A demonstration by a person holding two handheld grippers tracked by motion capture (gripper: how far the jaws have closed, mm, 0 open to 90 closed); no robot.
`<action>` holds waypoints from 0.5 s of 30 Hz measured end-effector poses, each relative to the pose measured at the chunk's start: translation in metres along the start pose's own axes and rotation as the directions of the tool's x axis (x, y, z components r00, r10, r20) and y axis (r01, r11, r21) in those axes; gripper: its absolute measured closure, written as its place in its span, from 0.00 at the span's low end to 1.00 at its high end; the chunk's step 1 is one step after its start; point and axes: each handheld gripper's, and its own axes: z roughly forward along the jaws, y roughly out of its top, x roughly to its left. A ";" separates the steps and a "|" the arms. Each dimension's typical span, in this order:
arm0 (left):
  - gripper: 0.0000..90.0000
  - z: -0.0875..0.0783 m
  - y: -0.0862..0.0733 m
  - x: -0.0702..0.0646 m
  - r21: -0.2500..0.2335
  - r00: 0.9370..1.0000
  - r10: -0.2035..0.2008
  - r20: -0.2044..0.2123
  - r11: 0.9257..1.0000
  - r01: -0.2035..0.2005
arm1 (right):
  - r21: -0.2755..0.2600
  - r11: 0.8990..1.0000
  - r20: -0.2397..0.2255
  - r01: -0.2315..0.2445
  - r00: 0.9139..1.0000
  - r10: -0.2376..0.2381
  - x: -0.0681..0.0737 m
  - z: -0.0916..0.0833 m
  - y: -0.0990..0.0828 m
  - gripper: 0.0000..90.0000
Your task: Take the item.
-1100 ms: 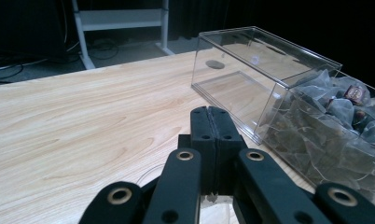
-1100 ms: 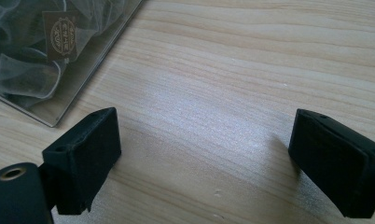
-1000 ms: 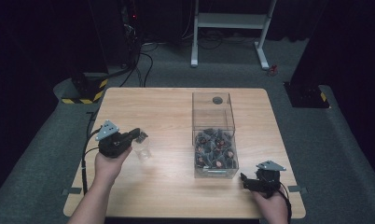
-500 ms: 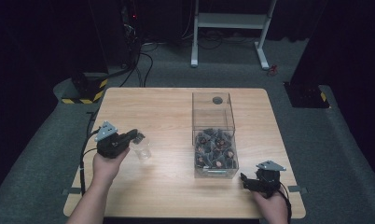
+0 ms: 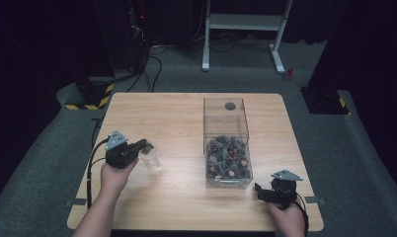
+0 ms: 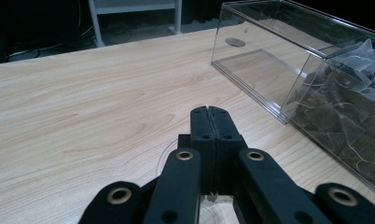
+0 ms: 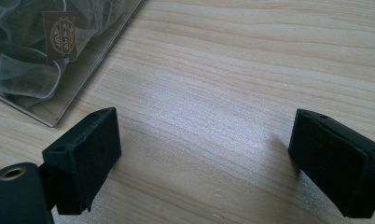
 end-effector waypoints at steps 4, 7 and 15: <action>0.99 0.002 -0.001 0.000 0.005 1.000 -0.005 -0.001 1.000 0.005 | 0.000 1.000 0.000 0.000 1.000 0.000 0.000 0.000 0.000 0.10; 0.95 0.003 -0.002 0.000 0.000 1.000 -0.012 0.002 1.000 0.012 | 0.000 1.000 0.000 0.000 1.000 0.000 0.000 0.000 0.000 0.10; 0.66 0.004 0.001 -0.004 -0.008 1.000 -0.005 0.001 1.000 0.005 | 0.002 1.000 -0.001 -0.003 1.000 0.003 0.000 0.000 0.000 0.10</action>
